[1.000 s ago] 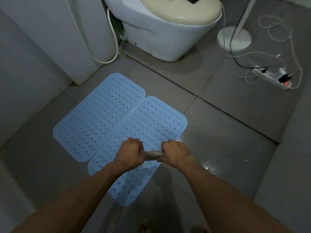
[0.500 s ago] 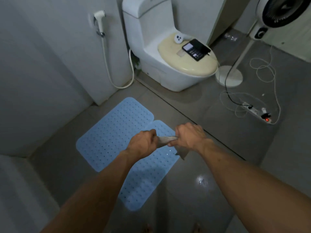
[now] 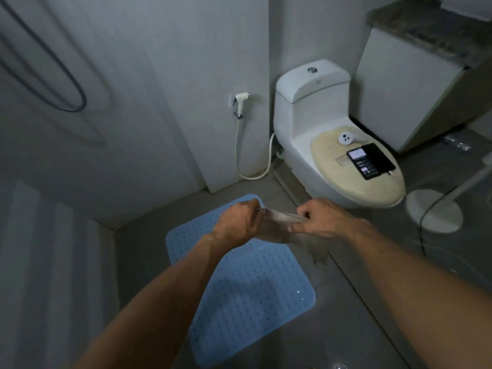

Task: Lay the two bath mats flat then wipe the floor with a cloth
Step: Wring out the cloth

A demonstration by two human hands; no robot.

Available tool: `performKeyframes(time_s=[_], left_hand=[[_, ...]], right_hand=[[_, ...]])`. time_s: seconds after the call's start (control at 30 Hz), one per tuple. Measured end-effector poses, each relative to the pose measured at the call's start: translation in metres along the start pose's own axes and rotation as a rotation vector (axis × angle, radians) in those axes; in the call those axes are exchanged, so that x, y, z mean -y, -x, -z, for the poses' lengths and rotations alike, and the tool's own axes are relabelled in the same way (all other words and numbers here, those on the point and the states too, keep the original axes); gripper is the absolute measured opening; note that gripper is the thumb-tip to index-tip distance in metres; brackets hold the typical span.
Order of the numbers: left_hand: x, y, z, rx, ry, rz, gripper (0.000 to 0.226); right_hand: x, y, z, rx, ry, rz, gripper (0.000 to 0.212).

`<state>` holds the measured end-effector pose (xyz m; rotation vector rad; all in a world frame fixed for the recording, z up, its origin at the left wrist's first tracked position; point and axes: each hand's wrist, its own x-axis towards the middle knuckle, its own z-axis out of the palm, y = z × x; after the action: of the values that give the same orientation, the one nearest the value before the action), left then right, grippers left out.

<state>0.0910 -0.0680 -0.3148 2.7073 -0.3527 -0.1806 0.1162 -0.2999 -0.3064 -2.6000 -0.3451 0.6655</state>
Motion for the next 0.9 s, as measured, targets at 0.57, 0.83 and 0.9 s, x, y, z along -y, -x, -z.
performKeyframes(time_s=[0.57, 0.83, 0.9], left_hand=[[0.063, 0.048, 0.173, -0.234, -0.159, 0.251, 0.029], [0.074, 0.083, 0.232, -0.347, -0.191, 0.446, 0.026], [0.067, 0.093, 0.242, -0.404, -0.203, 0.526, 0.025]], right_hand=[[0.178, -0.058, 0.108, -0.005, 0.195, 0.378, 0.041], [0.256, -0.079, 0.134, 0.081, 0.200, 0.557, 0.046], [0.273, -0.084, 0.145, 0.120, 0.193, 0.634, 0.043]])
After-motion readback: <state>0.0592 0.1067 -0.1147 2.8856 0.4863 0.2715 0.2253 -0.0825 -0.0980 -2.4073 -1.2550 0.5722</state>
